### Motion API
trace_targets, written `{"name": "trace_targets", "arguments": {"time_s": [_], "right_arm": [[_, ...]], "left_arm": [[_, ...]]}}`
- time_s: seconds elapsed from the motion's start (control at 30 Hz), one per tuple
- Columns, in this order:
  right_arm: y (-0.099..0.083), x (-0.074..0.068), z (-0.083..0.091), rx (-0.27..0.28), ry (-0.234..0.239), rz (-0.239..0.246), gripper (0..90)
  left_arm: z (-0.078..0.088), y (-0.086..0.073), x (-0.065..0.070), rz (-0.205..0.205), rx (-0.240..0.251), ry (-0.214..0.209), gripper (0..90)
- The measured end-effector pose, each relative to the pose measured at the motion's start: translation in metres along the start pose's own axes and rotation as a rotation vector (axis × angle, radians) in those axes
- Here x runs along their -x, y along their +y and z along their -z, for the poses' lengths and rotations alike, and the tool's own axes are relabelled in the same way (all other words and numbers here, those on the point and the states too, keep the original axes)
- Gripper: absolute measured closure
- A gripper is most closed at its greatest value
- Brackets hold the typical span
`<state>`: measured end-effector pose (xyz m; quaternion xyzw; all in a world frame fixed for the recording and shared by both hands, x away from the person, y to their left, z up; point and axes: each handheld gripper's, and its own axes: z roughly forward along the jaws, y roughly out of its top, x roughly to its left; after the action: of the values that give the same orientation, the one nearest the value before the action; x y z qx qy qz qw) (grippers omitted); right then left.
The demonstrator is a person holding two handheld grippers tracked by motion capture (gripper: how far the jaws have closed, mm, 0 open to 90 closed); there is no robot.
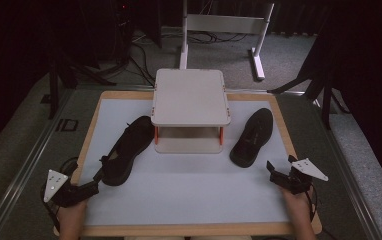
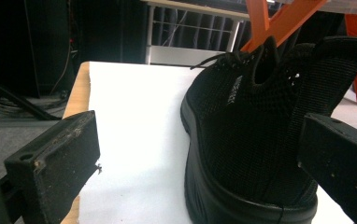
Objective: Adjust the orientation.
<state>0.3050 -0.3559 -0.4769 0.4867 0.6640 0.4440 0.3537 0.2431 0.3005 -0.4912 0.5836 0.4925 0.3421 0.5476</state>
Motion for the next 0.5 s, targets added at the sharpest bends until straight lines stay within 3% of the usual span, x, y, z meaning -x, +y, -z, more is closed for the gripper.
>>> {"name": "trace_targets", "arguments": {"time_s": [0.1, 0.2, 0.3, 0.33, 0.4, 0.43, 0.5], "right_arm": [[0.000, 0.001, 0.001, 0.003, 0.013, -0.014, 12.6], [0.000, -0.002, -0.001, -0.009, 0.027, 0.013, 12.6], [0.001, -0.001, -0.001, -0.018, 0.028, 0.011, 12.6], [0.001, -0.001, -0.001, -0.016, 0.027, 0.007, 12.6], [0.001, -0.001, -0.001, -0.020, 0.027, 0.002, 12.6], [0.001, -0.001, -0.002, -0.022, 0.025, 0.002, 12.6], [0.001, -0.001, -0.002, -0.025, 0.023, 0.002, 12.6]], "left_arm": [[0.001, 0.000, 0.002, -0.023, -0.003, -0.007, 0.5], [0.001, 0.001, 0.005, -0.041, -0.011, -0.024, 0.5], [0.002, 0.003, 0.003, -0.029, -0.026, -0.054, 0.5], [0.004, 0.006, 0.001, -0.012, -0.025, -0.090, 0.5], [0.007, 0.016, -0.002, 0.013, -0.029, -0.106, 0.5], [0.007, 0.023, -0.004, 0.017, -0.043, -0.133, 0.5], [0.005, 0.040, -0.001, -0.010, -0.088, -0.154, 0.5]]}}
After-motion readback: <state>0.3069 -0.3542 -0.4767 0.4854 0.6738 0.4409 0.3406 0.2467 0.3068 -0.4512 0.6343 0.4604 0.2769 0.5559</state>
